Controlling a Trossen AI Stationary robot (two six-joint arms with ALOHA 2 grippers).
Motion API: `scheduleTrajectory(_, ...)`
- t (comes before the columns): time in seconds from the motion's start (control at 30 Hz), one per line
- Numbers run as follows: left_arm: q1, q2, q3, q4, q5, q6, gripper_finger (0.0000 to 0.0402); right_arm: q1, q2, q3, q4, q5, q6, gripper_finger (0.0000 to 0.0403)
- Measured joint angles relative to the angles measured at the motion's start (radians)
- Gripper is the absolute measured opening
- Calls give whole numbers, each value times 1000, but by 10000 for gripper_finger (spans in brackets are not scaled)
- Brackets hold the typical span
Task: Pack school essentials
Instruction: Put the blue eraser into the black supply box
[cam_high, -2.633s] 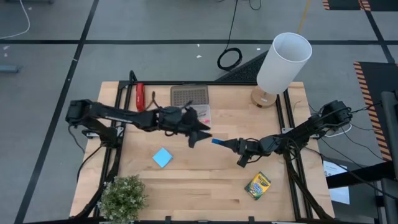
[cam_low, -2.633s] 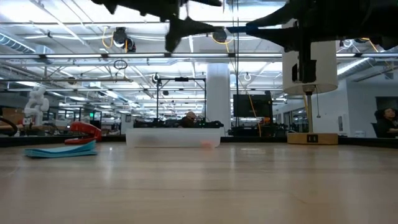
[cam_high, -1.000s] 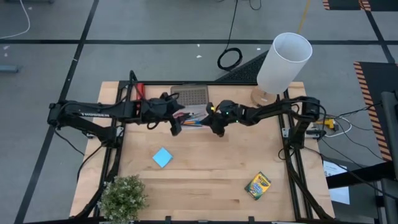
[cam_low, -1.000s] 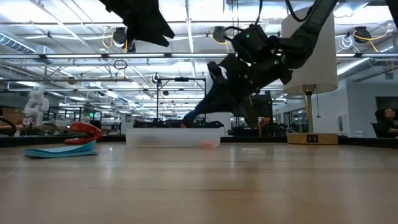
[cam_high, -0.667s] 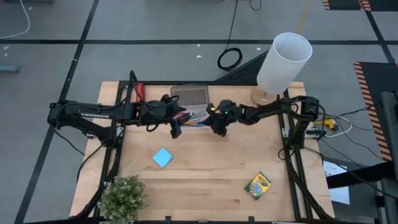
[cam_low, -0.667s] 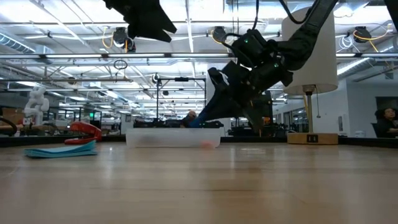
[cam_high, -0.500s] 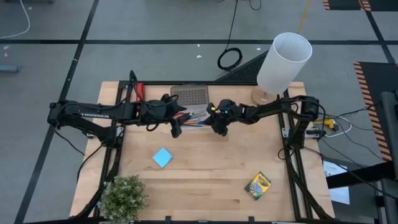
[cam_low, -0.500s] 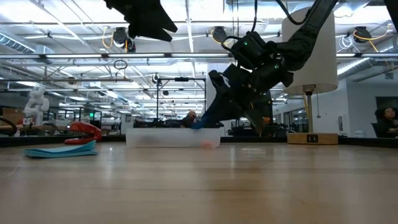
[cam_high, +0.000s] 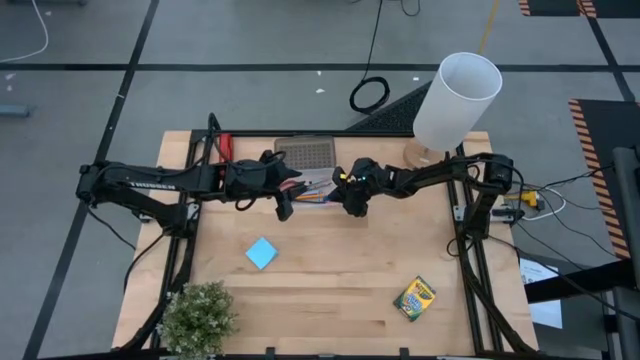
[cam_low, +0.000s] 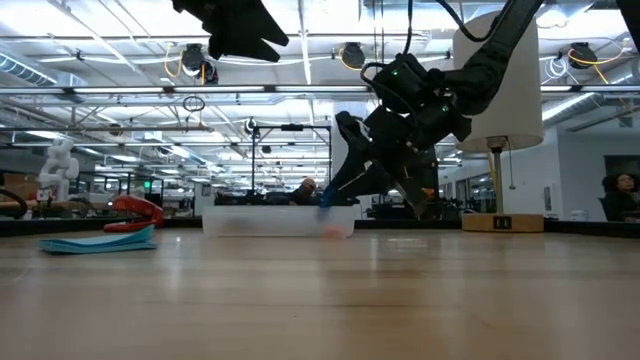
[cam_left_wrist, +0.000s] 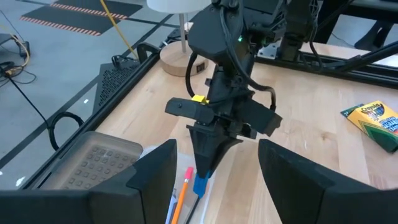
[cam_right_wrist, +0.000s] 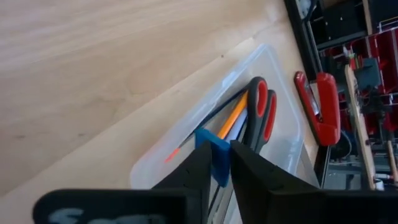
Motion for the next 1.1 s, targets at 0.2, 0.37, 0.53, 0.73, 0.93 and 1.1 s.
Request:
scheduleTrajectory(0.2, 0, 0, 0, 0, 0, 0, 230, 0, 0, 0, 17, 0, 1, 76)
scheduleTrajectory(0.37, -6, 0, 0, 0, 0, 1, 230, 0, 0, 0, 20, 0, 11, 89)
scheduleTrajectory(0.53, -17, 0, 0, 0, 0, 5, 230, 0, 0, 0, 21, 0, 36, 91)
scheduleTrajectory(0.73, -20, 0, 0, -1, 0, 6, 230, 1, 0, 0, 21, 36, 133, 89)
scheduleTrajectory(0.93, -20, 0, 0, -3, 0, 5, 230, 2, -12, -1, 21, 58, 280, 79)
scheduleTrajectory(1.1, -20, 0, 0, -4, 0, 5, 230, 13, -53, 1, 16, 128, 468, 69)
